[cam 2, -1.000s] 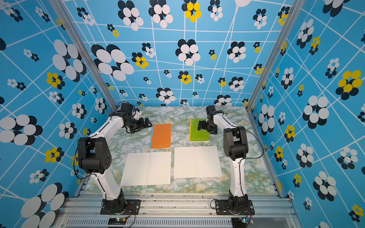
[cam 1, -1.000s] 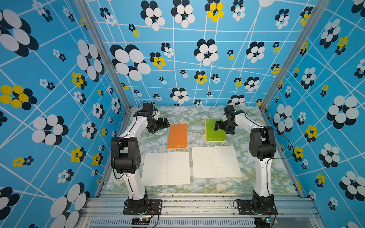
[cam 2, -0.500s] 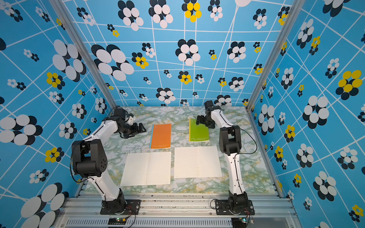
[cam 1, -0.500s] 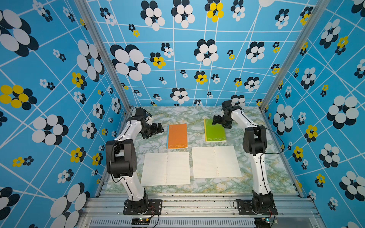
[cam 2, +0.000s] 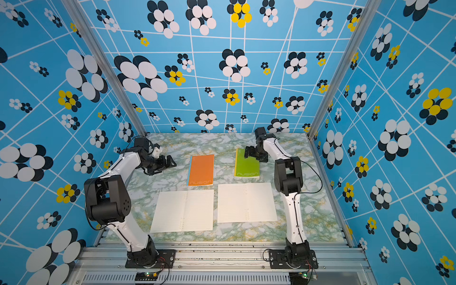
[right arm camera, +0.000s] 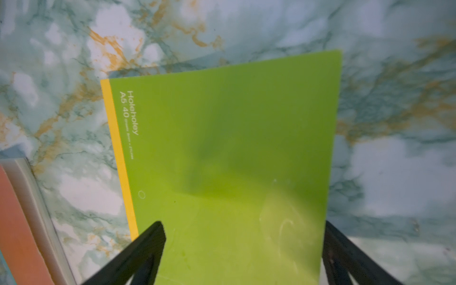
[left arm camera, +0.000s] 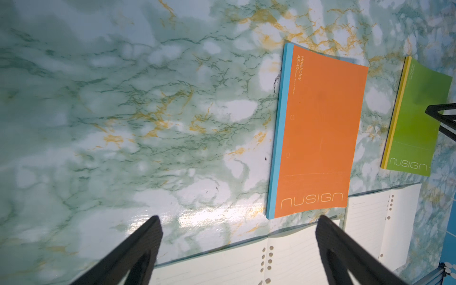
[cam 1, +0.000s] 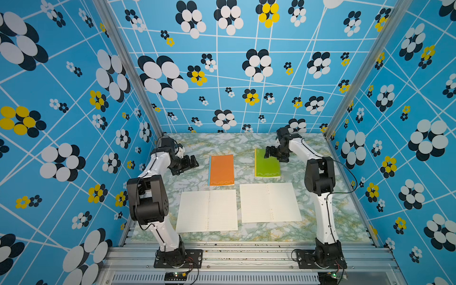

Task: Close the notebook
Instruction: Adjust the notebook at the center of the board.

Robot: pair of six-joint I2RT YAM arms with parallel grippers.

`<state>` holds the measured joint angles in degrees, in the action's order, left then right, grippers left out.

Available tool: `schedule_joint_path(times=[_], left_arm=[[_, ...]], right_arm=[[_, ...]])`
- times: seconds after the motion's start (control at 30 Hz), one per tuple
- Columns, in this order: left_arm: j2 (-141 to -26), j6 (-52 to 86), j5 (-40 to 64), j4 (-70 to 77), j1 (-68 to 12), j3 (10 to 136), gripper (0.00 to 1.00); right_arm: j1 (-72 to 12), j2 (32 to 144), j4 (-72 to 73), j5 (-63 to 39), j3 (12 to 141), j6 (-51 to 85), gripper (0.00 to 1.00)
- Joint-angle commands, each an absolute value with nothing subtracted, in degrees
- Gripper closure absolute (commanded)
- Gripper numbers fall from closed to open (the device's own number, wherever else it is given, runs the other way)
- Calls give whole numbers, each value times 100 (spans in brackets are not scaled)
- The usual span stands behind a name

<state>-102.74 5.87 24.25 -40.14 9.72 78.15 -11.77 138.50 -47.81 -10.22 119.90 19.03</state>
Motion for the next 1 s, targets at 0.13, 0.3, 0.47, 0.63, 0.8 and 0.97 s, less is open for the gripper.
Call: schedule_joint_path(times=[0.13, 0.3, 0.47, 0.63, 0.8, 0.97], left_arm=[[-9923, 313, 2520, -4227, 1159, 7549, 1], [-9837, 221, 2520, -4345, 1282, 7512, 1], [-9721, 104, 2467, -4425, 1359, 7479, 0], [-9763, -137, 2481, -4689, 1391, 7574, 1], [-9810, -636, 2546, -5118, 1413, 7656, 0], [-9786, -910, 2392, -5643, 1411, 7752, 0]], right_arm=[[-1265, 14333, -5064, -1486, 12477, 1832, 1], [-1327, 14354, -5187, -1410, 12559, 1841, 1], [-1344, 14056, -4944, -1322, 12053, 1905, 1], [-1337, 13694, -4815, -803, 11677, 1983, 1], [-1327, 12849, -4503, -81, 11043, 2279, 1], [-1608, 11616, -4026, 82, 10013, 2625, 1]])
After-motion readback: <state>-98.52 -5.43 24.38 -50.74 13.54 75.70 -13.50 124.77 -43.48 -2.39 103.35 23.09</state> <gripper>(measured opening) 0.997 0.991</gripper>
